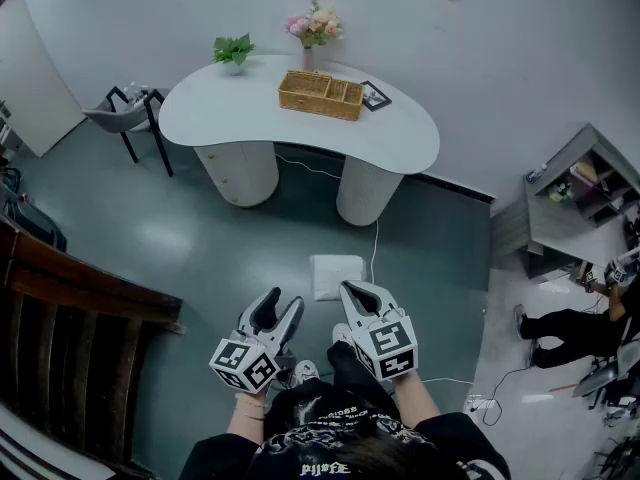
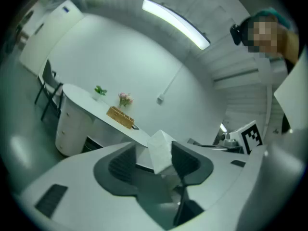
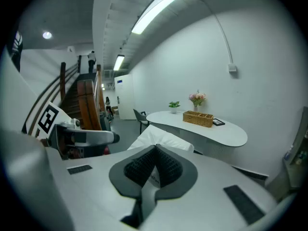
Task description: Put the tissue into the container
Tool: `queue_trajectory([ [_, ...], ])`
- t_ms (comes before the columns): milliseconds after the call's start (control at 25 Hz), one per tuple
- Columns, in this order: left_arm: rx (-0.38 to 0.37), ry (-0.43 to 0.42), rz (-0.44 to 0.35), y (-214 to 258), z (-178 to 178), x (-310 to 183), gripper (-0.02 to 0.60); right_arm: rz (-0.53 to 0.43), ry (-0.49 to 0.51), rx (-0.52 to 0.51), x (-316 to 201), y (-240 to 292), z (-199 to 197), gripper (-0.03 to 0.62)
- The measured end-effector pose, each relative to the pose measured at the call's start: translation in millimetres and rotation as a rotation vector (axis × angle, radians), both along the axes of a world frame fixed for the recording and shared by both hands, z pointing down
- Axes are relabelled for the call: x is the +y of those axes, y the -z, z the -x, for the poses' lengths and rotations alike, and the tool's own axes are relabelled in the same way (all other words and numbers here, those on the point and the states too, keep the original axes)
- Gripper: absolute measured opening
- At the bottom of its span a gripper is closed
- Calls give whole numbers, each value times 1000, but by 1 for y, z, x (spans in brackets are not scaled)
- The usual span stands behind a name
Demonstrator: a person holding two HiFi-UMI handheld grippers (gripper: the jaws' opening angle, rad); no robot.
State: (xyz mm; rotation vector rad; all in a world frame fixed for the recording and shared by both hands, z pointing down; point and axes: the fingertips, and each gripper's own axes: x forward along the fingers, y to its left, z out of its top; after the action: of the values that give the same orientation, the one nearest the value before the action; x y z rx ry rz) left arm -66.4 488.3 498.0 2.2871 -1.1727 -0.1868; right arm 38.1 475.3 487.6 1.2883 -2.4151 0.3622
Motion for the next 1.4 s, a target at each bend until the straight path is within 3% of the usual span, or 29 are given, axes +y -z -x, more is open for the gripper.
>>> queue_trajectory([
  [80, -107, 72, -51, 5, 14, 17, 93, 0, -2, 15, 20, -2, 4, 23],
  [120, -146, 99, -67, 7, 18, 25, 42, -1, -5, 21, 29, -2, 5, 23],
  [160, -173, 119, -73, 8, 21, 31, 32, -4, -9, 26, 36, -1, 6, 23],
  [480, -238, 128, -85, 10, 7, 39, 25, -6, -36, -10, 40, 5, -6, 23],
  [800, -271, 165, -107, 16, -26, -2, 25, 6, -1, -60, -5, 2, -36, 23],
  [1200, -294, 217, -100, 12, -95, -59, 25, -8, 85, -64, -68, 2, -91, 23],
  [1400, -332, 247, -75, 4, -106, -78, 25, -10, 83, -48, -92, -4, -106, 23],
])
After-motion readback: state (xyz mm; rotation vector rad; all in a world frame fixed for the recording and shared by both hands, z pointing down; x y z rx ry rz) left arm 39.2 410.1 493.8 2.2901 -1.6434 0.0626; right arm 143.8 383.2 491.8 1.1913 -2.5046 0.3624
